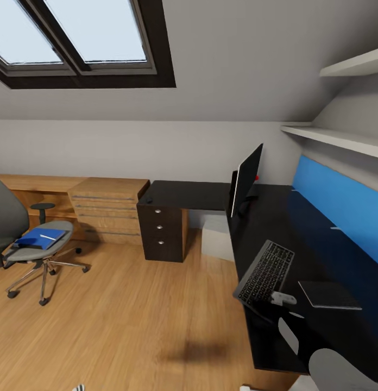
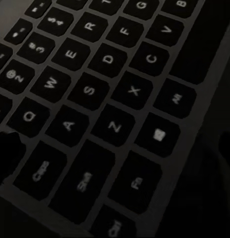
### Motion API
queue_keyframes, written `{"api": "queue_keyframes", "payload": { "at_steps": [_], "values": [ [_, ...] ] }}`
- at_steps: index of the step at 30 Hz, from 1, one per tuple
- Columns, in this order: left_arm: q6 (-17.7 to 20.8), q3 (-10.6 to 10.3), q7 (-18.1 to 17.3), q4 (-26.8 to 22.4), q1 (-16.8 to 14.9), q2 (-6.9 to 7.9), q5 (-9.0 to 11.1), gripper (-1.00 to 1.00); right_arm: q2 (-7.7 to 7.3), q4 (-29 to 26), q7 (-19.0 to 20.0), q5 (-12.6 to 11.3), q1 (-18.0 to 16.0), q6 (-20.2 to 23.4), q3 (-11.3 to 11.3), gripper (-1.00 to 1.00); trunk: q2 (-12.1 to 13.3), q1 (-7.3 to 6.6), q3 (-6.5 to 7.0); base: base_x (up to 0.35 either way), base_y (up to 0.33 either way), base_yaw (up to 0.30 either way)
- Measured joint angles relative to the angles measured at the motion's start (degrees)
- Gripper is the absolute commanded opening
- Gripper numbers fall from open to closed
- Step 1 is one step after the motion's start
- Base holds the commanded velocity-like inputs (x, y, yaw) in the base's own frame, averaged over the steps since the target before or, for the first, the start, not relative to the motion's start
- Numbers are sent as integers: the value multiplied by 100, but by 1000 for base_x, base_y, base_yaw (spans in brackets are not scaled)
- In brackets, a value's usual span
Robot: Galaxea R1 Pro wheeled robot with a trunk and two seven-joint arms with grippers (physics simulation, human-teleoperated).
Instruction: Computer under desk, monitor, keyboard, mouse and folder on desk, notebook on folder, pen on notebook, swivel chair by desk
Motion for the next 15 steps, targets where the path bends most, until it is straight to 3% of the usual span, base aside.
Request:
{"api": "queue_keyframes", "payload": {
  "at_steps": [9, 15],
  "values": [
    [17, -3, 1, -1, 0, -17, 2, 100, 1, -1, -2, -1, 0, 0, 0, 100, 0, 0, 0, 2, 138, 0],
    [19, -5, 0, 0, -1, -17, 5, 100, 8, -8, -1, -8, 0, 0, 6, 100, 0, 0, 0, 0, 29, 0]
  ]
}}
